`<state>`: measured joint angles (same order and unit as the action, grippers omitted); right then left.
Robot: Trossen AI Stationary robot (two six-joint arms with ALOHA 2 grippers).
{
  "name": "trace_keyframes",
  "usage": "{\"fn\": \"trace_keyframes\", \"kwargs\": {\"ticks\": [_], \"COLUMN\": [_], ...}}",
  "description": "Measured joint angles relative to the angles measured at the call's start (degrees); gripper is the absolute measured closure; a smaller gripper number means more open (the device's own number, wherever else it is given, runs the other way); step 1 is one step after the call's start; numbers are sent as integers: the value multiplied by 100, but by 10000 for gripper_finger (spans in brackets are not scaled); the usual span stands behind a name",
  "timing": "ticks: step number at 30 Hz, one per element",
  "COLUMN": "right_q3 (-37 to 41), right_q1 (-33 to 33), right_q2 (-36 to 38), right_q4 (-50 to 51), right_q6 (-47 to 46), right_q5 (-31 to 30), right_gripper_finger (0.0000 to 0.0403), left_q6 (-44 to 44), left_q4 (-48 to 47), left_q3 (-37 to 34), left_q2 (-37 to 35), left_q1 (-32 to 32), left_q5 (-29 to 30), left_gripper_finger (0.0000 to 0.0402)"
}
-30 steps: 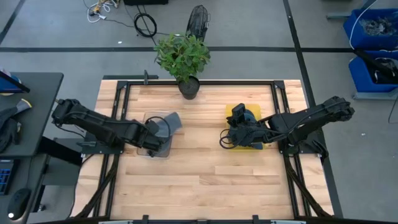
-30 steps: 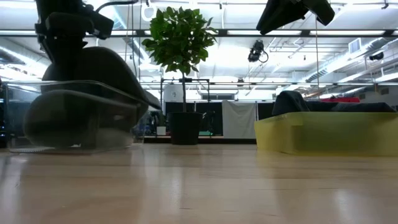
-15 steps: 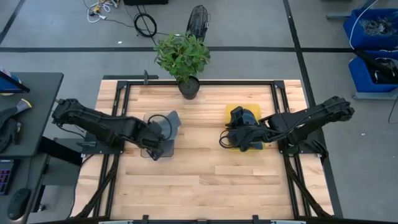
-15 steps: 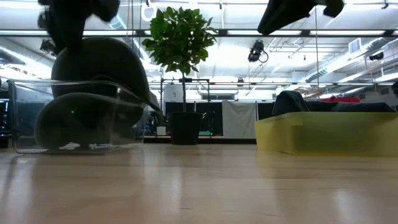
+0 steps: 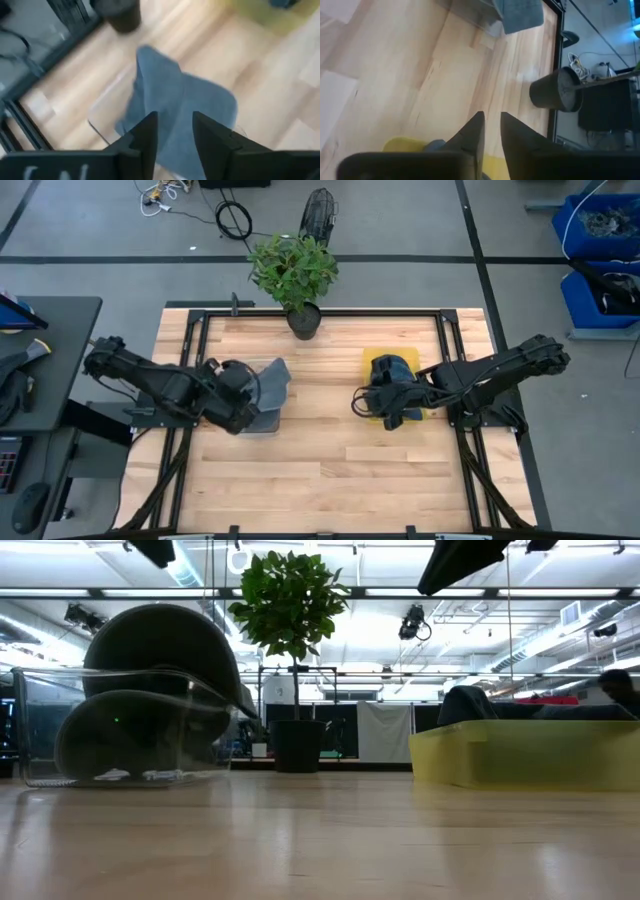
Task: Pick & Place hat
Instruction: Put the gray cap into the transparent bin
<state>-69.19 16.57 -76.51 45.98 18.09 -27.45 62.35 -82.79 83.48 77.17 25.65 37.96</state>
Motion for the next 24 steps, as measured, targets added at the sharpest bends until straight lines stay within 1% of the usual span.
{"fn": "trace_keyframes", "kwargs": {"ticks": [2,4,5,7,10,12,14,16,18,20,24], "right_q3": [0,0,23,243,834,1263,1662,1858,1889,1802,1367], "right_q1": [-8,-48,-75,-153,-317,-483,-680,-878,-1070,-1235,-1496], "right_q2": [0,0,0,6,-13,-122,-330,-643,-984,-1408,-2215], "right_q4": [-18,-99,-271,-1019,-2453,-3539,-4531,-5514,-6179,-6434,-6436], "right_q6": [16,-104,-204,-400,-586,-749,-1164,-1585,-1948,-2131,-2466], "right_q5": [5,20,53,197,433,566,575,569,576,606,626], "right_gripper_finger": [363,390,395,394,398,399,400,401,401,401,402], "left_q6": [-1,-76,-179,-446,-536,-532,-450,-450,-448,-455,-781], "left_q4": [5,51,121,287,275,274,280,270,283,378,797], "left_q3": [0,-1,-23,-138,-295,-420,-554,-660,-744,-828,-1014], "left_q2": [0,2,7,33,50,47,61,57,57,57,57], "left_q1": [118,162,162,155,143,86,17,-68,-160,-240,-378], "left_q5": [300,307,280,249,231,237,210,110,-32,-90,-52], "left_gripper_finger": [293,315,327,354,391,395,396,396,396,396,396]}}
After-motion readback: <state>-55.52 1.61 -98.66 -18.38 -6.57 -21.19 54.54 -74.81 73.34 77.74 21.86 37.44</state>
